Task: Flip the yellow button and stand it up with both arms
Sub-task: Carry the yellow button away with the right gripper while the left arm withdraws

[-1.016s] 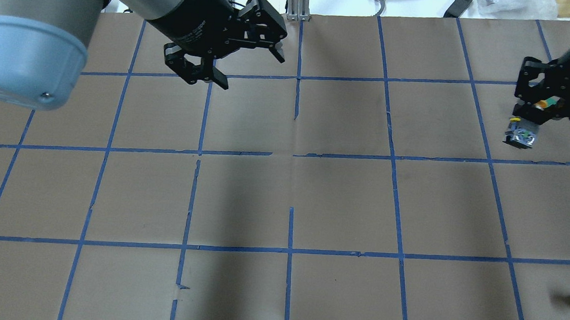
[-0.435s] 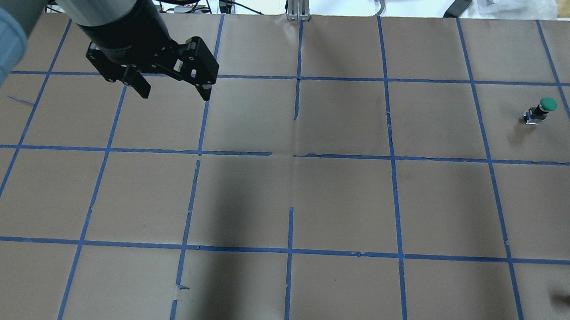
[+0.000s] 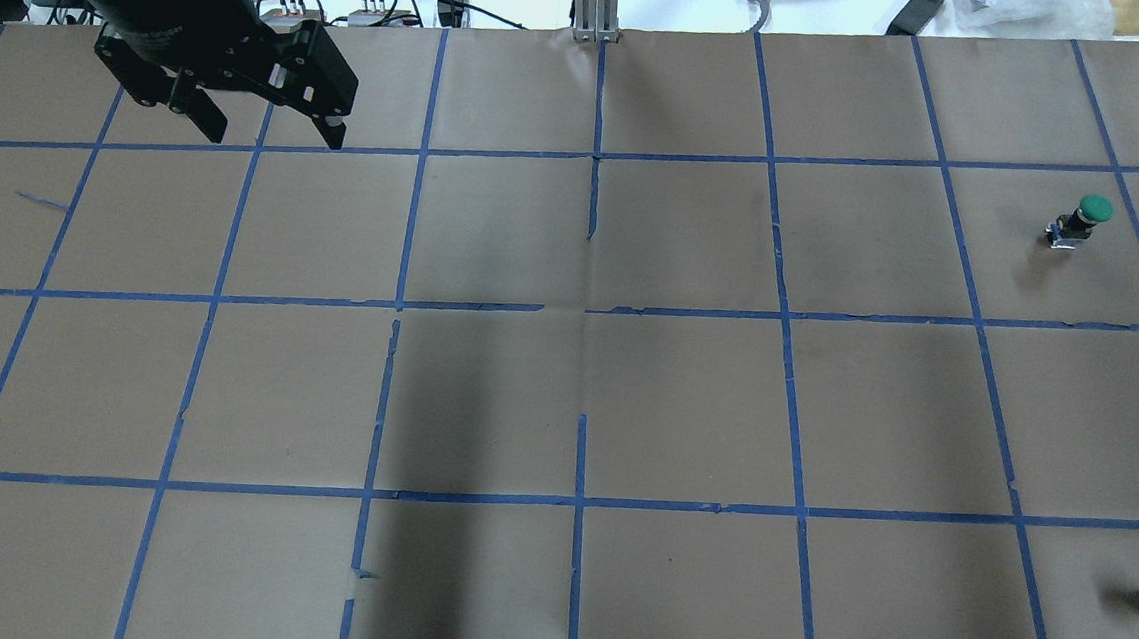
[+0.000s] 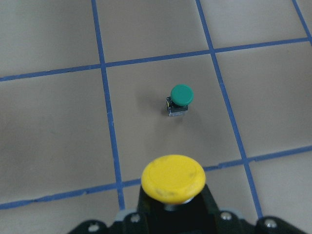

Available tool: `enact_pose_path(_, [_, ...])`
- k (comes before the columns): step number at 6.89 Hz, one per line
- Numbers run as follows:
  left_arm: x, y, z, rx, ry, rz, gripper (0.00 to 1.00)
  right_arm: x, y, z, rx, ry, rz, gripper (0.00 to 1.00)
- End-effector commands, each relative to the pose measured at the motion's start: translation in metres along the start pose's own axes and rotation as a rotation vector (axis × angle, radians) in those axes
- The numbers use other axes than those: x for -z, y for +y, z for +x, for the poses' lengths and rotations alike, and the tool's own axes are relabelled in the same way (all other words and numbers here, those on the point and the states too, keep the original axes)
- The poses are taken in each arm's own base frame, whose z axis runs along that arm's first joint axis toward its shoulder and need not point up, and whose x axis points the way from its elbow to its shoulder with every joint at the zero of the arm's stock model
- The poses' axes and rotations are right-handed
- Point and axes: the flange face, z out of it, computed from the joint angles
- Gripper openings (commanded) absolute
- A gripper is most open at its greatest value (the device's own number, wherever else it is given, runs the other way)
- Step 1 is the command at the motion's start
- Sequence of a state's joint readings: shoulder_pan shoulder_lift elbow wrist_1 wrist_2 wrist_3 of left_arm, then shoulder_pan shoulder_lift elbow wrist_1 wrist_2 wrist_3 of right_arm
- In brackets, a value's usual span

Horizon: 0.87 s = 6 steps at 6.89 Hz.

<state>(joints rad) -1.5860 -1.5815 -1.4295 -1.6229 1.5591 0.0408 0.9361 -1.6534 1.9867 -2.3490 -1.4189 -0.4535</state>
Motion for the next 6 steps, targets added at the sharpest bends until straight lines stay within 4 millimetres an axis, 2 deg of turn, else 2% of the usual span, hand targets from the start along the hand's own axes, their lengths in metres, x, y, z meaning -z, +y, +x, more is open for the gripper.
enact_pose_path(1, [-0.004, -0.012, -0.004, 0.008, -0.016, -0.005, 1.00, -0.043, 0.014, 0.017, 0.070, 0.038, 0.112, 0.00])
enact_pose_path(2, [-0.004, -0.012, -0.005, -0.007, -0.018, -0.001, 1.00, -0.053, 0.028, 0.018, 0.103, -0.023, 0.169, 0.00])
enact_pose_path(3, [-0.004, -0.014, -0.005, -0.005, -0.019, 0.006, 1.00, -0.058, 0.039, 0.029, 0.122, -0.035, 0.248, 0.00])
enact_pose_path(5, [-0.004, -0.014, -0.006, -0.004, -0.019, 0.017, 1.00, -0.080, 0.060, 0.046, 0.135, -0.031, 0.400, 0.00])
enact_pose_path(6, [-0.001, -0.012, -0.005, -0.007, -0.022, 0.023, 1.00, -0.095, 0.074, 0.048, 0.142, -0.055, 0.473, 0.00])
